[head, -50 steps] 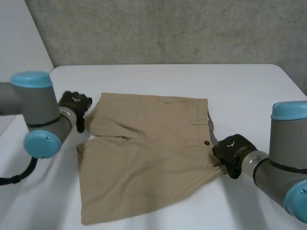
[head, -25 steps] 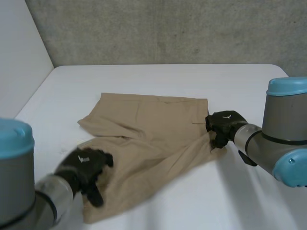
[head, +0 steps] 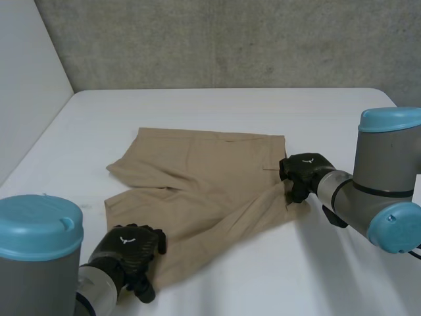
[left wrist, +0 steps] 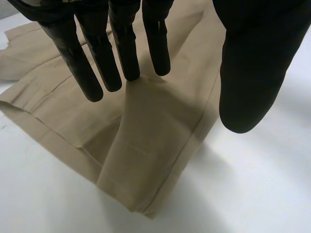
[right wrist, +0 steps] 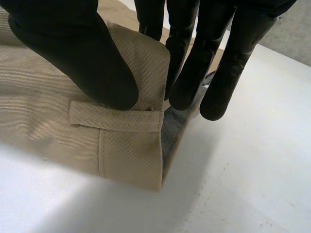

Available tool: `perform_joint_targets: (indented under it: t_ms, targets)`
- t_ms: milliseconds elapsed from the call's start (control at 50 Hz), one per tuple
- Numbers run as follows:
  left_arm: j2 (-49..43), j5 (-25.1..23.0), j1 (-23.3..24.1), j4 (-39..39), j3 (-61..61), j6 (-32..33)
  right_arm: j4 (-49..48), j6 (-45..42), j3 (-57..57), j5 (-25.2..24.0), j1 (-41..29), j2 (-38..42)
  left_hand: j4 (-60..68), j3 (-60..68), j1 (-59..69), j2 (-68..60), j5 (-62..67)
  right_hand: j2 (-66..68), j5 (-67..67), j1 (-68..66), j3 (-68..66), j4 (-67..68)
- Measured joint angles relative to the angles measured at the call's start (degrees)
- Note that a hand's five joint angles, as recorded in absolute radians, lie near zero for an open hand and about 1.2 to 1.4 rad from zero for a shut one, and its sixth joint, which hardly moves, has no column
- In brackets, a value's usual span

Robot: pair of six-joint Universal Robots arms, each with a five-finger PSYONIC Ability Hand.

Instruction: Fold the shorts.

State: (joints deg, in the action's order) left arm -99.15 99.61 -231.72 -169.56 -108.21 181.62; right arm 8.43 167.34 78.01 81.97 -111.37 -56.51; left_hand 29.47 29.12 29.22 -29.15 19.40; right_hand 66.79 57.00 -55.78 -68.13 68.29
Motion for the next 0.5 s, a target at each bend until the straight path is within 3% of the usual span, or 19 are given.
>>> perform_joint_targets:
  t_ms: [320,500]
  targets:
    - [-6.1,2.5,4.2,-3.1,2.0,0.6,-0.2,0.0,-0.4,0.1,0.0,0.1,0.1,0.1,0.1,-0.1,0.1,0.0,0.0,0.0,0.0,0.0]
    - [-7.9,6.7,4.1,-7.8,2.2,2.4,-0.2,0.1,-0.5,0.2,0.0,0.2,16.3,16.5,17.4,-16.5,16.1,0.0,0.0,0.0,0.0,0.0]
